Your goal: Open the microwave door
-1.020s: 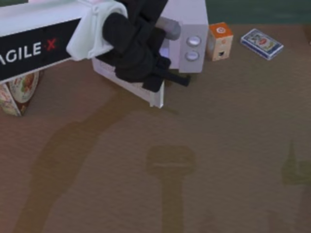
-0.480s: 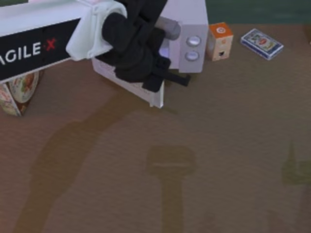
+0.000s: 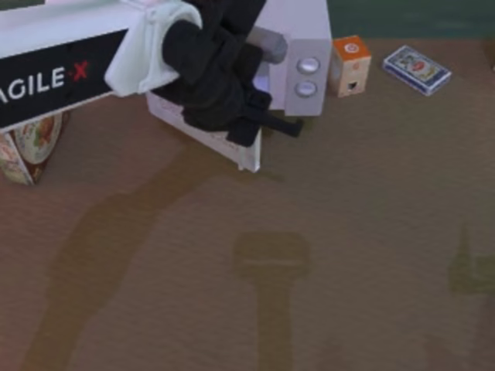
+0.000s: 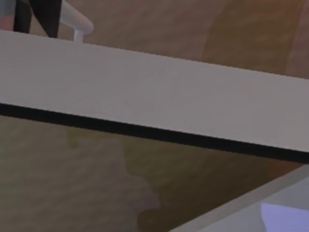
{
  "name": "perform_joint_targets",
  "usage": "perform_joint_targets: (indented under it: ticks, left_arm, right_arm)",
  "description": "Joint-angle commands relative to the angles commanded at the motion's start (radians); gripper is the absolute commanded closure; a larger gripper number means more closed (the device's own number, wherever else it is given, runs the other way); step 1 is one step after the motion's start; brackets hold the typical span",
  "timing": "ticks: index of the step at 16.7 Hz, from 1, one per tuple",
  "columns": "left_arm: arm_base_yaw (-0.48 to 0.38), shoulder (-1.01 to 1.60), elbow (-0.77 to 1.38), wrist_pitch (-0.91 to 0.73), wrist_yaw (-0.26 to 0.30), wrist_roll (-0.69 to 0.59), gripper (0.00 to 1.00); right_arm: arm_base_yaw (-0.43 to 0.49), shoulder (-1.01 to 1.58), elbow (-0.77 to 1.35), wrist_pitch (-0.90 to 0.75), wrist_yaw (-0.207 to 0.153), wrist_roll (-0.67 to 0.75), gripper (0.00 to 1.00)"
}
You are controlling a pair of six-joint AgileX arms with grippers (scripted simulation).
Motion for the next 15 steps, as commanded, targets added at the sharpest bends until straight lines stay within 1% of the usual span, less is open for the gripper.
perform_joint_targets:
  ticks: [3,10,15]
  left_arm:
    - [-0.001,-0.006,-0.012,0.004,0.014,0.01,1.0]
    - [0.042,-0.074,-0.099,0.024,0.081,0.139,1.0]
    - [0.043,-0.076,-0.1,0.025,0.082,0.141,1.0]
  right_arm:
    - [0.0,0.0,0.0,0.0,0.0,0.0,0.0]
    - [0.0,0.0,0.0,0.0,0.0,0.0,0.0]
    - [0.0,0.0,0.0,0.0,0.0,0.0,0.0]
